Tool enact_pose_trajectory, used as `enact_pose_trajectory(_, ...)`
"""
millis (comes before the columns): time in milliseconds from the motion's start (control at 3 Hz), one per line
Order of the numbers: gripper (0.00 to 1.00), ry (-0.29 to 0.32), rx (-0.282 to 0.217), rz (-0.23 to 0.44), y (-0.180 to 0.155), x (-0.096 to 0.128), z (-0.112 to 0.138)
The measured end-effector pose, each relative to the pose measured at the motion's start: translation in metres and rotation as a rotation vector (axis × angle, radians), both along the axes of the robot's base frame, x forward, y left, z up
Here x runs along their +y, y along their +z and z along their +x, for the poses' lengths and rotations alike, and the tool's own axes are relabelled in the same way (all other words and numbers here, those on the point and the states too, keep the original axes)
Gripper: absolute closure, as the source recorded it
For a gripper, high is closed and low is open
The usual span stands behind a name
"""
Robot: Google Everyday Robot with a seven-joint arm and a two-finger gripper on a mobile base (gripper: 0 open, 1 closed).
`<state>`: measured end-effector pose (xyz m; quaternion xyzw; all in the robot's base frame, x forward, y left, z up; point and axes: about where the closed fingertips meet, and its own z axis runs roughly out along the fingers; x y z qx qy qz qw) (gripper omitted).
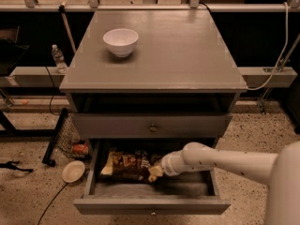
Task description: Pick brown chip bag from middle drawer and place on counter
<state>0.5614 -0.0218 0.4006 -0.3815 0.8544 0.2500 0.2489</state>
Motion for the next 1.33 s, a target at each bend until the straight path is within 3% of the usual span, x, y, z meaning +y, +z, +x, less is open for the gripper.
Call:
enact_pose_trajectory(333, 1.0, 0.05, -0.071, 0.158, 0.046, -0.014, 0.011)
enact_pose_trajectory(667, 1.0, 0.138, -0.15, 0.252, 0.087, -0.037, 0.005)
enact_pose_trajectory(1000, 1.0, 0.221, -0.146, 0.271, 0.093, -0.038, -0.012)
enact_pose_trajectory(1333, 1.0, 0.222, -0.147, 0.27, 0.094, -0.037, -0.013)
